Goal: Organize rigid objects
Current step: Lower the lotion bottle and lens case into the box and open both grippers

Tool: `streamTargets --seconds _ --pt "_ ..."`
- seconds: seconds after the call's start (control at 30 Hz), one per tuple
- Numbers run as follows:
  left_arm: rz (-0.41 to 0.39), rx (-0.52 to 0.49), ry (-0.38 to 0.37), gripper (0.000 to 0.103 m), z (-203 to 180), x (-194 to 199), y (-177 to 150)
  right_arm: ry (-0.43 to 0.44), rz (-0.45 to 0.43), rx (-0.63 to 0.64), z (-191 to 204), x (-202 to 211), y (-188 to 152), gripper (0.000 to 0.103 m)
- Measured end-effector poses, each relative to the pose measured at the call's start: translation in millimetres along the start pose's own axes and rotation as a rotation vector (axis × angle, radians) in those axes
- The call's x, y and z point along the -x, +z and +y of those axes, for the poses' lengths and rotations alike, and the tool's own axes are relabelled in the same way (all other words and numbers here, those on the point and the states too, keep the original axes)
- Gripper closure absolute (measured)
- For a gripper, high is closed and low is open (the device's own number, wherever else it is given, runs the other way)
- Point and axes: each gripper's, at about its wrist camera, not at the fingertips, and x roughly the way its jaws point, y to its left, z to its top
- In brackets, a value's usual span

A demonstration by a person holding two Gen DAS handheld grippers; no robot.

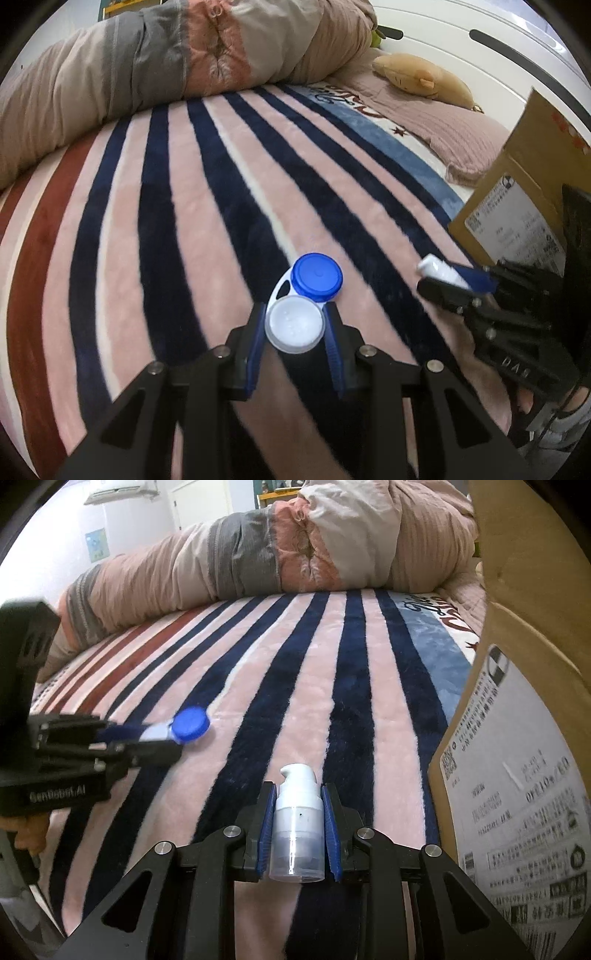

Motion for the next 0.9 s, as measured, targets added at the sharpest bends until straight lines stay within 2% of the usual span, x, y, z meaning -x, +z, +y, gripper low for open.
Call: streamTargets --seconds 0.13,0.27,0.43,0.67,0.9 --pt "-0.012 -0.004 0.015 0.072 -3 -5 0 -0.013 0.005 0.006 2 2 -4 0.082" --pt "-0.022 -0.006 0.03 0.076 -5 -12 3 -0.025 0.012 0.019 4 4 -5 0.083" --pt "-0.047 0.021 0.026 0.076 -4 8 3 0.004 -0.015 0.045 16 22 2 0.083" --pt "-0.175 -0.004 0.064 0.076 -21 89 1 0.084 -0.121 0.124 43 81 18 0.083" --pt "-0.303 -0.071 0.045 0.076 -65 166 12 0.095 -0.24 0.175 45 149 34 0.083"
